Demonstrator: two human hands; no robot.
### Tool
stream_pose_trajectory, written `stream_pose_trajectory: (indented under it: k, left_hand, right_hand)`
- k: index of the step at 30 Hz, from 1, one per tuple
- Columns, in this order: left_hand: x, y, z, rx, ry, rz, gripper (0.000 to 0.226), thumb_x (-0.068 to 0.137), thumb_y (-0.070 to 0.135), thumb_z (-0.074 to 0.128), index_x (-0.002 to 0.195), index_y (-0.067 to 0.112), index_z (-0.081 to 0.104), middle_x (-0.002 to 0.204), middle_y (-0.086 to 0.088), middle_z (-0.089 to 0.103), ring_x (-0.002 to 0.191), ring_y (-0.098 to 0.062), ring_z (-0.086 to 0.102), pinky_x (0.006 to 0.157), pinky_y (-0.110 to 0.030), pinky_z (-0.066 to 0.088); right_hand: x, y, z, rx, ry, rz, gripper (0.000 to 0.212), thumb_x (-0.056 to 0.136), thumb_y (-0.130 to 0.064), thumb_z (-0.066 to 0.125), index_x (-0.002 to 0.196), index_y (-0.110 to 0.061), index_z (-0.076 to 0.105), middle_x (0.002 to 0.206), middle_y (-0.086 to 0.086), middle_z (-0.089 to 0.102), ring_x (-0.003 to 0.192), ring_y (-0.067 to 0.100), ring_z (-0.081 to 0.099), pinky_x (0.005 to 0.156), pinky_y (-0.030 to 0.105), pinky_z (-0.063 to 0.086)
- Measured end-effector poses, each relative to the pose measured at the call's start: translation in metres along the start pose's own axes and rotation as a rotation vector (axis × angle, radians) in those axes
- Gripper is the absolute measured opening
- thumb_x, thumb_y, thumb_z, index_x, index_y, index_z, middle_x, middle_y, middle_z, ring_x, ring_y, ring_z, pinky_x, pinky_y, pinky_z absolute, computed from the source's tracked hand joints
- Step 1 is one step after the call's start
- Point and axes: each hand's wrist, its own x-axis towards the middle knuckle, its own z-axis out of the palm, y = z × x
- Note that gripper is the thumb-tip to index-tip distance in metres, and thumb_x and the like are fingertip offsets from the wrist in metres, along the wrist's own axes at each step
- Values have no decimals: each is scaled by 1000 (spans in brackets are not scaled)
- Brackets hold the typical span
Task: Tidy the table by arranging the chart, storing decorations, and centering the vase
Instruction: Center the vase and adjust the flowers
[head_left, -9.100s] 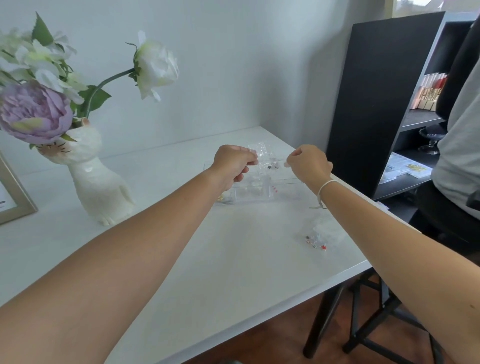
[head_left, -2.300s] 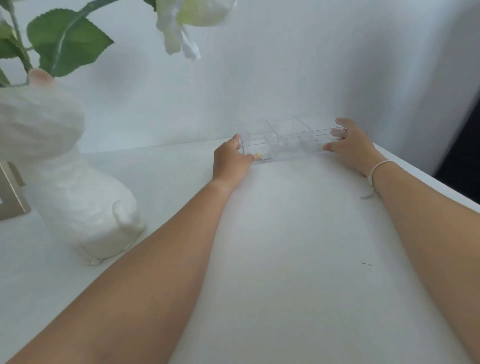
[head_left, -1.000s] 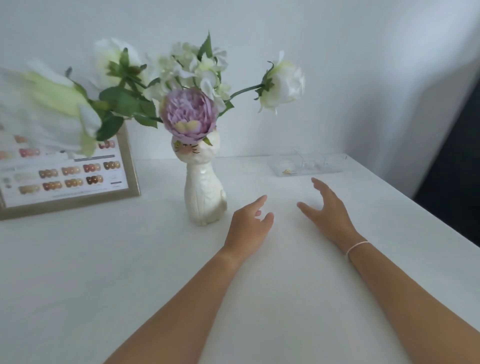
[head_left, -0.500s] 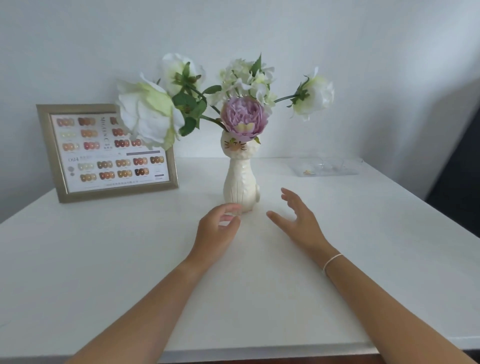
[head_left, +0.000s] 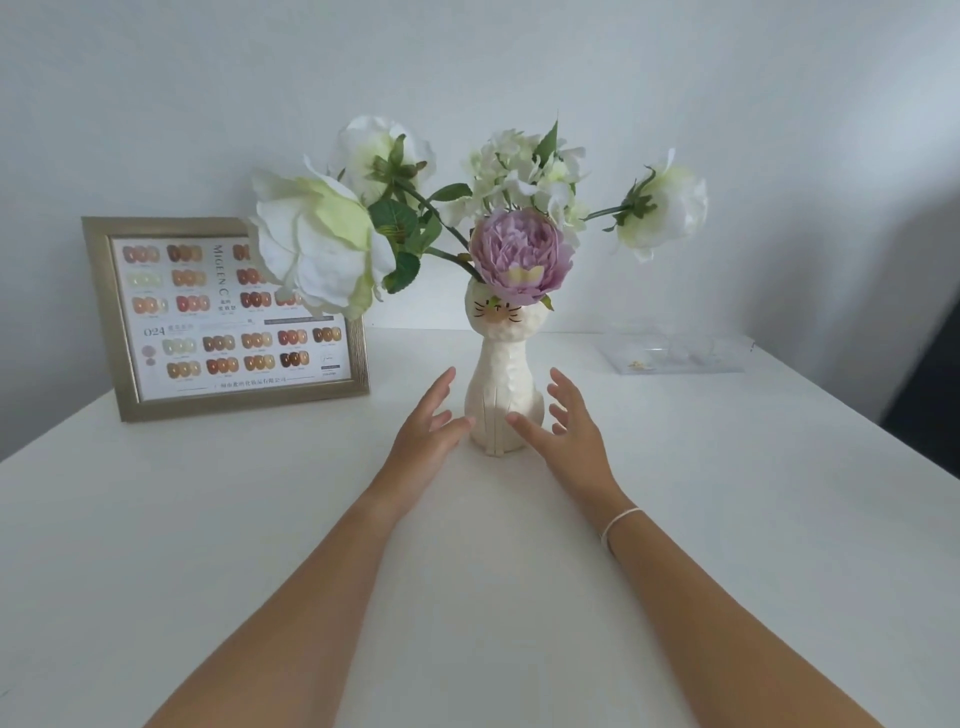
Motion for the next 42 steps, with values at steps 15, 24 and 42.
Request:
stream_pose_trajectory:
  k: [15,24,42]
  left_hand:
    - [24,-3,4,0,-84,104,58,88,13,60,140,30,40,137,15,53,111,-7,63,103,-32,44]
    - [35,3,19,-50,-52,90,59,86,11,62,139,28,43,124,15,63,113,-11,62,108,-41,40]
    - [136,7,25,31,2,117,59,85,19,63,138,32,42,118,6,68,110,-14,64,106,-39,42]
  right_hand:
    - [18,8,-1,85,-92,-20,67,73,-34,75,133,-31,45,116,-20,58,92,-17,57,65,-1,42]
    - [27,12,-5,82,-58,-44,62,79,-35,69,135,-32,42,118,-9,63,108,9,60,97,34,48]
    - [127,27,-3,106,-29,-99,57,82,-32,66,134,-30,44,122,-4,61,110,15,60,97,40,48]
